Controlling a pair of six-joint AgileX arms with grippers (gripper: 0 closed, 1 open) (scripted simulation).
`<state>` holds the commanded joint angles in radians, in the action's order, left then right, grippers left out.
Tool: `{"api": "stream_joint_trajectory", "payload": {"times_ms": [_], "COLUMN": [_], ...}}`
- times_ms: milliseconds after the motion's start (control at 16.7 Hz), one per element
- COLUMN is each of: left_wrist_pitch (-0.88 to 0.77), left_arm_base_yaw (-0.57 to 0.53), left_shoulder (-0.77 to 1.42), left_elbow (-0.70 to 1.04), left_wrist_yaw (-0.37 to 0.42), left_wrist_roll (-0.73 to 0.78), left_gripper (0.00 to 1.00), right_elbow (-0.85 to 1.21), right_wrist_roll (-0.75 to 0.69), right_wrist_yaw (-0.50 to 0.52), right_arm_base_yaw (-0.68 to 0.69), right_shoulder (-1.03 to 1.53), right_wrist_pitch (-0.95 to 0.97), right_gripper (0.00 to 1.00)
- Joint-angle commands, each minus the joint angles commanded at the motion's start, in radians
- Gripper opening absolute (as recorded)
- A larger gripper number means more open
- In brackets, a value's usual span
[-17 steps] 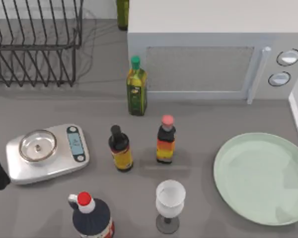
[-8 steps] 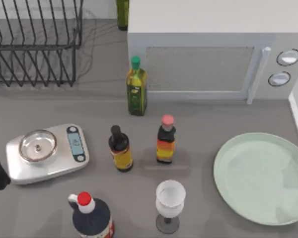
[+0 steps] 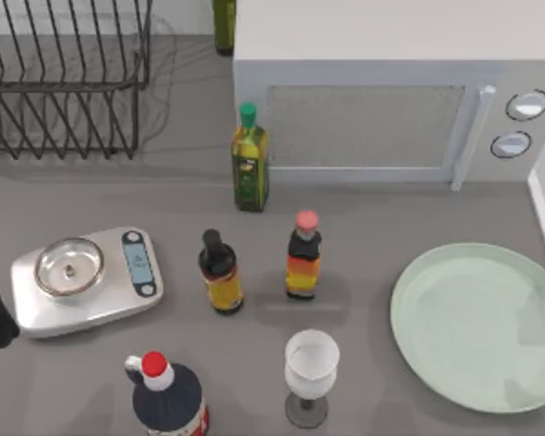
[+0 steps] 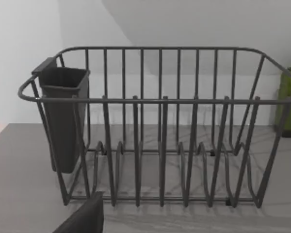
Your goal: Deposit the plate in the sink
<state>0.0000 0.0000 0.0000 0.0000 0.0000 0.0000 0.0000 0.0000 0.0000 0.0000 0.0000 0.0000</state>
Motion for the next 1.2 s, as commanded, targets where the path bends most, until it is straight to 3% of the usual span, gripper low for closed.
{"api": "stream_joint_trajectory", "payload": {"times_ms": [300, 540, 1200], "left_wrist_pitch": [0.0, 0.0, 0.0], "left_arm_base_yaw": [0.0, 0.0, 0.0], "left_shoulder": [0.0, 0.0, 0.0], "left_elbow": [0.0, 0.0, 0.0], "left_wrist_yaw": [0.0, 0.0, 0.0], "left_wrist_roll": [0.0, 0.0, 0.0], "left_gripper": [1.0, 1.0, 1.0], "right_elbow": [0.01, 0.141, 0.886], "right_wrist_roll": [0.005, 0.065, 0.409], "right_wrist_yaw": [0.0, 0.0, 0.0], "right_arm_base_yaw": [0.004, 0.064, 0.4], "right_shoulder": [0.01, 0.158, 1.168], "right_wrist_pitch": [-0.008, -0.11, -0.694], "right_gripper": [1.0, 1.0, 1.0]}}
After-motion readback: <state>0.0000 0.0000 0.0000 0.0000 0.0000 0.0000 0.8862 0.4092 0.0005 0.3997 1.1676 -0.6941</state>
